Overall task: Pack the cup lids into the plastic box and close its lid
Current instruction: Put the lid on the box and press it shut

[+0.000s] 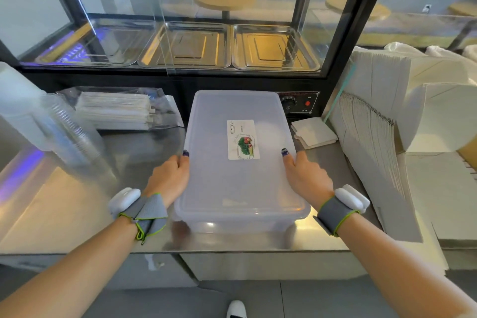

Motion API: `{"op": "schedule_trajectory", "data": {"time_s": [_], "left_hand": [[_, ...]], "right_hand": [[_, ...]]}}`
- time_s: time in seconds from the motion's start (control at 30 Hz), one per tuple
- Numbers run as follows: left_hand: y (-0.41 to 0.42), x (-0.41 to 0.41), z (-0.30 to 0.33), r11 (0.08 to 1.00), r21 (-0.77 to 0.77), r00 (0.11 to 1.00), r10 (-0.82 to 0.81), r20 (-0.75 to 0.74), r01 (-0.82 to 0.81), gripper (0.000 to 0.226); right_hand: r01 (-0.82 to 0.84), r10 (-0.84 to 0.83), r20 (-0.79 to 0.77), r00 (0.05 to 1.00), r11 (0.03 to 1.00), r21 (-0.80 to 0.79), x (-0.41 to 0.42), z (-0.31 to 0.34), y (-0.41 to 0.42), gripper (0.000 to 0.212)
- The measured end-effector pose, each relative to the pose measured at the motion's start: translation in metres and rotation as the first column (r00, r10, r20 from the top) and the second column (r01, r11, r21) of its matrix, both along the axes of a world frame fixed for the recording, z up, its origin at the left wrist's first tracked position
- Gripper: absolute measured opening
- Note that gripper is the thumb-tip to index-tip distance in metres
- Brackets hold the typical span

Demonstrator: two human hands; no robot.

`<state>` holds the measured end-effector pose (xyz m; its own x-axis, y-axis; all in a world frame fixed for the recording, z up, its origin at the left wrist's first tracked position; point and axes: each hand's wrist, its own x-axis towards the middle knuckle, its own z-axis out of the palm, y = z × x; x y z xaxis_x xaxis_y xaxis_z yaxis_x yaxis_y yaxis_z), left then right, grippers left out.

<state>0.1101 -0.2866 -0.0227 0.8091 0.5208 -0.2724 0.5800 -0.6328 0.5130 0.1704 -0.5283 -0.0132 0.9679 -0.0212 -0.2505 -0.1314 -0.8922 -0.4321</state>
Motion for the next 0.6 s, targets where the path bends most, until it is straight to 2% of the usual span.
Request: {"op": "schedule_trajectory", "data": {"time_s": [0.23,0.6], "left_hand": [[-0.015,-0.005,0.002,0.998,-0.022,0.997,0.054,0.062,-0.052,0.054],[-0.017,-0.010,0.005,0.998,-0.027,0.995,0.056,0.080,-0.054,0.053]], "right_hand": [[0.053,-0.055,0.029,0.998,0.998,0.045,-0.006,-0.001,0.003,0.042],[0.052,-0.046,0.095,0.994,0.997,-0.062,-0.008,-0.004,0.004,0.043]]}}
